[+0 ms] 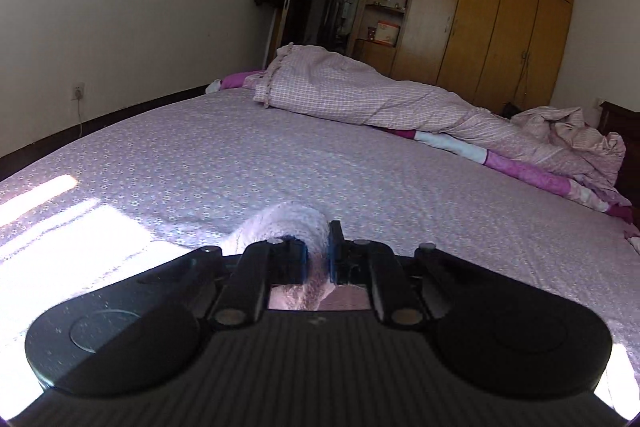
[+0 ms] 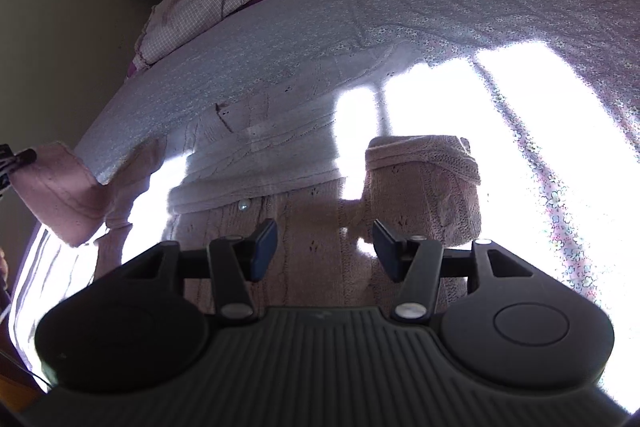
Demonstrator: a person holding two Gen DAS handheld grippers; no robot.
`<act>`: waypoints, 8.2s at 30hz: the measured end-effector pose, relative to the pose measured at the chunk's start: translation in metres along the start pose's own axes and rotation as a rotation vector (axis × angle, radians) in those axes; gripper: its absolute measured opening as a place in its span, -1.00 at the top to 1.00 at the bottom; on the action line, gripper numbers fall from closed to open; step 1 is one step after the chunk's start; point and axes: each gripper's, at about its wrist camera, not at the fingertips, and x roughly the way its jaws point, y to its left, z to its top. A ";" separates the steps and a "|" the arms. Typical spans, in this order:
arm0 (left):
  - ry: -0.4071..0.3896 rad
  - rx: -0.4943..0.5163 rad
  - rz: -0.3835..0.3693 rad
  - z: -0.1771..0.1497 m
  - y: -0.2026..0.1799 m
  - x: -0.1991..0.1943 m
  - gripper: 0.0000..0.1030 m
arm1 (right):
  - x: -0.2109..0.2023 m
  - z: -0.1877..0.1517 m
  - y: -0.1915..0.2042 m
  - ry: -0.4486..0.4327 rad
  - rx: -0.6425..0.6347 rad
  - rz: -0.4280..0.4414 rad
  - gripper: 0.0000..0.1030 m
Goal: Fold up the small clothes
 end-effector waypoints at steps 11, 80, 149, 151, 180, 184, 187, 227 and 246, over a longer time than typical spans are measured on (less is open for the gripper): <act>0.133 0.097 -0.153 -0.060 -0.091 0.028 0.80 | 0.003 -0.005 -0.011 -0.006 0.042 0.004 -0.07; 0.435 0.091 -0.017 -0.124 0.009 0.042 -0.03 | 0.139 0.066 0.130 0.060 -0.389 0.067 0.37; 0.443 0.143 0.001 -0.125 0.006 0.047 -0.05 | 0.079 0.073 -0.007 -0.154 0.040 -0.082 0.78; 0.443 0.147 0.000 -0.125 0.006 0.047 -0.05 | 0.089 0.064 -0.020 -0.105 0.087 -0.121 0.75; 0.475 0.235 -0.018 -0.102 0.034 -0.040 -0.05 | -0.009 -0.011 0.013 -0.011 -0.160 0.022 -0.10; 0.488 0.258 -0.002 -0.109 0.047 -0.058 -0.05 | -0.024 -0.017 0.007 0.007 -0.177 0.014 -0.10; 0.496 0.246 0.007 -0.114 0.055 -0.069 -0.05 | -0.032 -0.025 -0.003 0.027 -0.199 0.000 -0.10; 0.511 0.390 -0.123 -0.178 0.013 -0.125 -0.28 | -0.024 -0.187 0.091 0.204 -1.409 -0.063 -0.52; 0.437 0.644 -0.326 -0.204 -0.034 -0.154 -0.45 | -0.037 -0.118 0.092 0.080 -1.028 0.010 0.72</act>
